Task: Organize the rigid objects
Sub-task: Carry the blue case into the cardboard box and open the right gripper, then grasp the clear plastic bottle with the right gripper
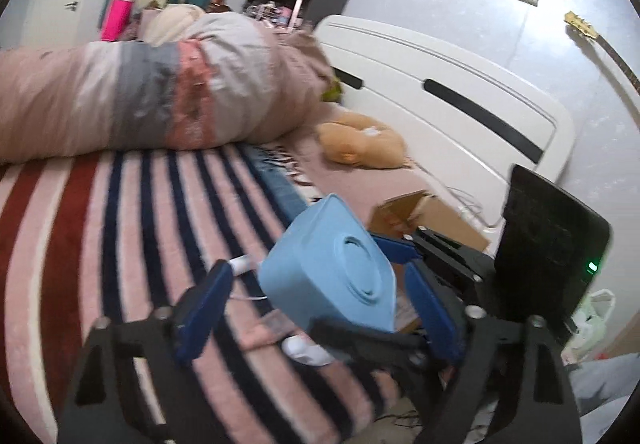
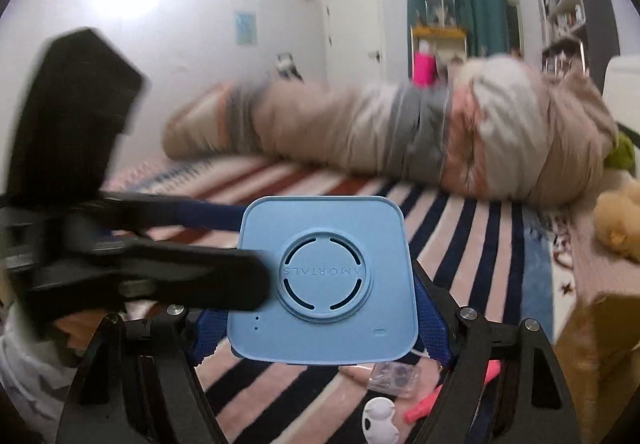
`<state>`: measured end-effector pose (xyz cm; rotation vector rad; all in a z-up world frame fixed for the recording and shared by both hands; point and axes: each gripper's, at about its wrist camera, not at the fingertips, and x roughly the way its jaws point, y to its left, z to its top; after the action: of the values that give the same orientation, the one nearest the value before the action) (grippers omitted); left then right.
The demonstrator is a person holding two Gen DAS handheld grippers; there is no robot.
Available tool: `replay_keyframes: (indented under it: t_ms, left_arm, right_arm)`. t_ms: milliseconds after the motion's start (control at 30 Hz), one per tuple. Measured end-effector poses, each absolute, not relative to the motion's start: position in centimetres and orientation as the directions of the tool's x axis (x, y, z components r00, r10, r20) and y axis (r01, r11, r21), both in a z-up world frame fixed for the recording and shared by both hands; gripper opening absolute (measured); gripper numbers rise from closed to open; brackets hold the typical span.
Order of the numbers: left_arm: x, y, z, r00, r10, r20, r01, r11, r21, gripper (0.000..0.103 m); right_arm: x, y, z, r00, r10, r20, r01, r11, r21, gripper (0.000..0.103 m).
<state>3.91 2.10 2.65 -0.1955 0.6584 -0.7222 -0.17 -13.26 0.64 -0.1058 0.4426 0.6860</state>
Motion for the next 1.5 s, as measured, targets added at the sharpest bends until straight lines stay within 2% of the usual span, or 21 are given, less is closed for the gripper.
replay_keyframes:
  t_ms: [100,200,233,333,467,667,867,900,967,1000,1033,1167,1233,1300,1400,1500]
  left_arm:
    - [3.8,-0.8,4.1,0.521,-0.702,-0.484,0.588,0.707,-0.392,0.065]
    - [3.8,-4.8,5.3,0.462,-0.743,-0.484,0.641,0.657,-0.397,0.046]
    - [3.8,-6.5,5.6,0.451,-0.743,-0.495,0.655,0.652,-0.381,0.043]
    - [3.7,-11.8,6.1,0.429,-0.722,-0.543,0.699,0.646,-0.307,0.041]
    - [4.3,-17.1,5.5,0.383,-0.708,-0.594,0.735,0.623,-0.269,0.039]
    - [5.9,-21.9,2.9,0.308,-0.675,-0.67,0.758,0.6,-0.256,0.039]
    - [6.7,-23.8,0.9,0.278,-0.63,-0.725,0.756,0.609,-0.24,0.039]
    - [6.8,-23.8,0.8,0.287,-0.619,-0.731,0.754,0.617,-0.226,0.041]
    - [6.9,-23.6,0.7,0.306,-0.611,-0.73,0.746,0.63,-0.215,0.053]
    - [7.1,-23.5,0.7,0.311,-0.615,-0.724,0.742,0.633,-0.219,0.063]
    - [7.1,-22.9,1.0,0.324,-0.624,-0.712,0.735,0.639,-0.226,0.069]
    - [6.7,-20.6,2.3,0.361,-0.643,-0.676,0.715,0.656,-0.242,0.073]
    - [6.2,-19.0,3.3,0.399,-0.642,-0.655,0.705,0.671,-0.229,0.079]
    - [5.5,-16.8,4.4,0.441,-0.641,-0.629,0.692,0.688,-0.216,0.081]
    - [4.4,-12.1,6.1,0.538,-0.594,-0.599,0.635,0.752,-0.175,0.082]
    - [3.1,-7.3,7.2,0.621,-0.543,-0.565,0.573,0.807,-0.145,0.087]
  right_arm:
    - [-2.2,-16.4,2.3,0.704,0.619,-0.348,-0.643,0.764,0.058,0.077]
    - [-3.2,-19.7,2.8,0.74,0.592,-0.32,-0.607,0.792,0.062,0.077]
    - [-3.3,-21.2,2.8,0.753,0.576,-0.318,-0.588,0.806,0.069,0.077]
    - [-3.4,-25.1,2.5,0.779,0.537,-0.324,-0.538,0.838,0.097,0.077]
    - [-3.2,-29.9,1.8,0.806,0.462,-0.37,-0.443,0.886,0.14,0.077]
    - [-1.9,-34.7,-0.2,0.786,0.413,-0.461,-0.358,0.911,0.206,0.077]
    - [-1.0,-35.2,-2.0,0.754,0.377,-0.539,-0.321,0.926,0.199,0.078]
    - [-1.1,-35.1,-2.2,0.747,0.371,-0.551,-0.314,0.928,0.199,0.078]
    - [-0.6,-35.2,-2.3,0.751,0.331,-0.572,-0.284,0.943,0.172,0.081]
    - [-1.0,-35.3,-2.4,0.755,0.313,-0.576,-0.273,0.949,0.158,0.087]
    - [-1.2,-35.3,-2.3,0.761,0.291,-0.58,-0.258,0.956,0.14,0.09]
    - [-1.2,-35.1,-1.6,0.776,0.262,-0.573,-0.236,0.964,0.122,0.092]
    - [-1.5,-34.7,-1.1,0.79,0.252,-0.559,-0.229,0.967,0.112,0.092]
    - [-1.7,-33.7,-0.4,0.801,0.225,-0.555,-0.216,0.973,0.083,0.092]
    - [-2.2,-30.9,1.2,0.831,0.179,-0.527,-0.205,0.979,0.009,0.092]
    - [-2.9,-27.6,2.7,0.85,0.206,-0.485,-0.25,0.968,-0.026,0.095]
